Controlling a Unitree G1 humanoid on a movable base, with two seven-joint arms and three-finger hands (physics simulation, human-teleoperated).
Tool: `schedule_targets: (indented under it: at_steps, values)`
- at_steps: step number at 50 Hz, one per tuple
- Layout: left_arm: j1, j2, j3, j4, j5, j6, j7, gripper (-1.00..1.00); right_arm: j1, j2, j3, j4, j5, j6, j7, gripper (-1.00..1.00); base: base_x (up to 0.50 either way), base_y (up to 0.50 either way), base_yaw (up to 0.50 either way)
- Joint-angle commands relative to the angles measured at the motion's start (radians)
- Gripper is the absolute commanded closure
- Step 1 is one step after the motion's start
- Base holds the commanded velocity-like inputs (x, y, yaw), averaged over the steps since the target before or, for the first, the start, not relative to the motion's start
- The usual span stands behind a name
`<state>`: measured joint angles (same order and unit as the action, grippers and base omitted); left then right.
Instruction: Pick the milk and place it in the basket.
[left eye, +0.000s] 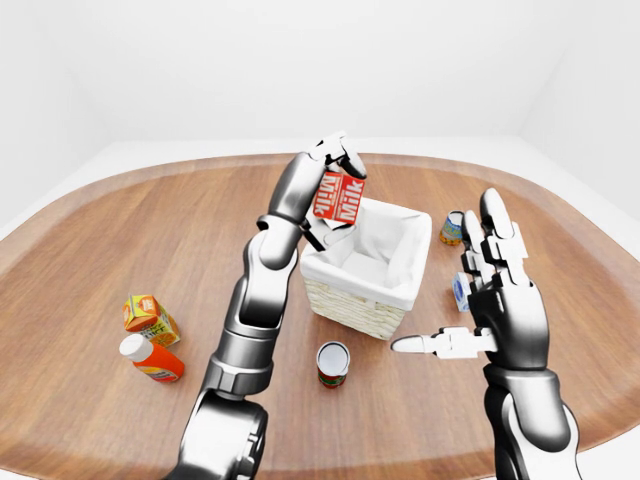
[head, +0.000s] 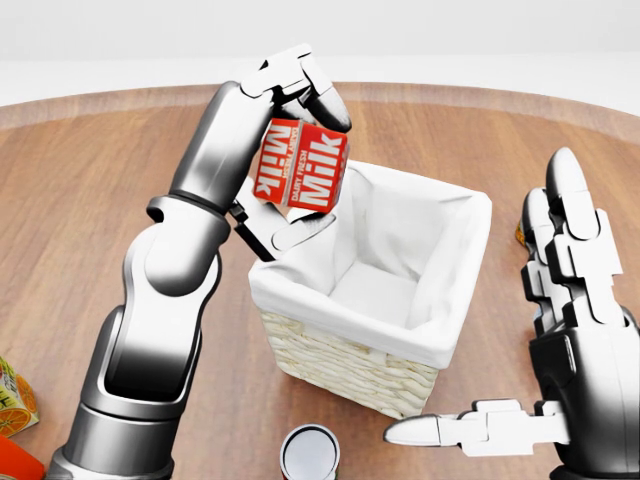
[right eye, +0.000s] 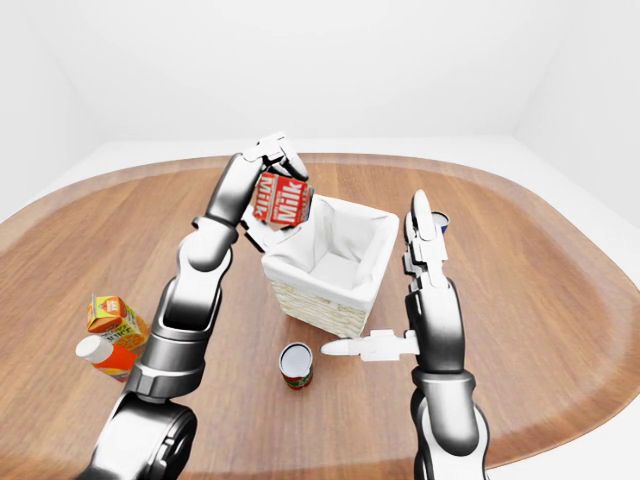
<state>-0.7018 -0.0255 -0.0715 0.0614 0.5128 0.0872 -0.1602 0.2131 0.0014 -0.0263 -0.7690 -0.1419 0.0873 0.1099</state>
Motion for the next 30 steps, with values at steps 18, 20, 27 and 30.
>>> schedule_targets:
  at_steps: [18, 20, 27, 30]
  values:
    - [-0.229, -0.039, 0.015, 0.542, -0.104, -0.015, 0.183, 1.00, 0.005, 0.000, 0.007, -0.002, -0.002, 0.000, 0.000, -1.00, 0.00, 0.00, 0.00]
    - [-0.250, -0.042, 0.016, 0.589, -0.107, -0.034, 0.193, 1.00, 0.005, -0.001, 0.008, 0.001, -0.003, 0.000, -0.001, -1.00, 0.00, 0.00, 0.00]
    - [-0.294, -0.059, 0.013, 0.678, -0.113, -0.063, 0.200, 1.00, 0.005, 0.000, 0.008, -0.002, -0.001, 0.000, -0.001, -1.00, 0.00, 0.00, 0.00]
    - [-0.327, -0.064, 0.020, 0.734, -0.121, -0.083, 0.212, 1.00, 0.003, -0.001, 0.007, -0.001, -0.001, 0.000, -0.001, -1.00, 0.00, 0.00, 0.00]
